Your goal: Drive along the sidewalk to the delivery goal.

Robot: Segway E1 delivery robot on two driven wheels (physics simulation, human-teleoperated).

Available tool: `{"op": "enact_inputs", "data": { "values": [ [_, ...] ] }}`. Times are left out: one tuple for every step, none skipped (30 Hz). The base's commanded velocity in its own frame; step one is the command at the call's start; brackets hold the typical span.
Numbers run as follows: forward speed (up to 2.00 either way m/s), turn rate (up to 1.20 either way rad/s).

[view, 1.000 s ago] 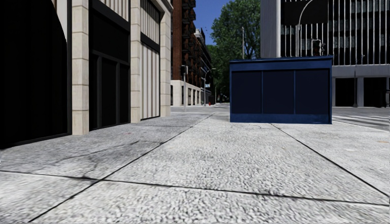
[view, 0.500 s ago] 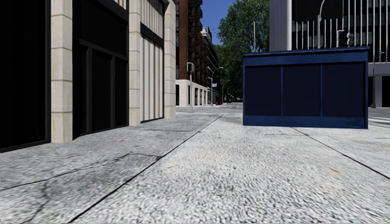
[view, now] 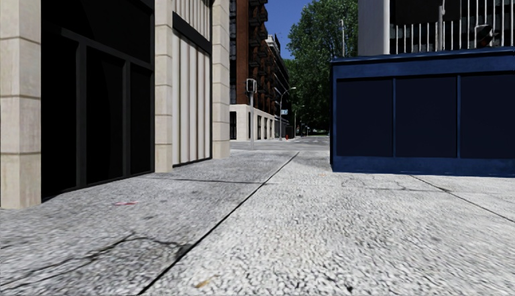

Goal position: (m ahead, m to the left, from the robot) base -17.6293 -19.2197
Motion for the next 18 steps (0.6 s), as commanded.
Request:
{"op": "enact_inputs", "data": {
  "values": [
    [2.00,0.00],
    [2.00,0.00],
    [2.00,0.00],
    [2.00,0.00],
    [2.00,0.00],
    [2.00,0.00],
    [2.00,0.00],
    [2.00,0.00],
    [2.00,0.00],
    [2.00,0.00],
    [2.00,0.00],
    [2.00,0.00],
    [2.00,0.00],
    [2.00,0.00],
    [2.00,0.00],
    [2.00,0.00],
    [2.00,0.00],
    [2.00,0.00]
  ]
}}
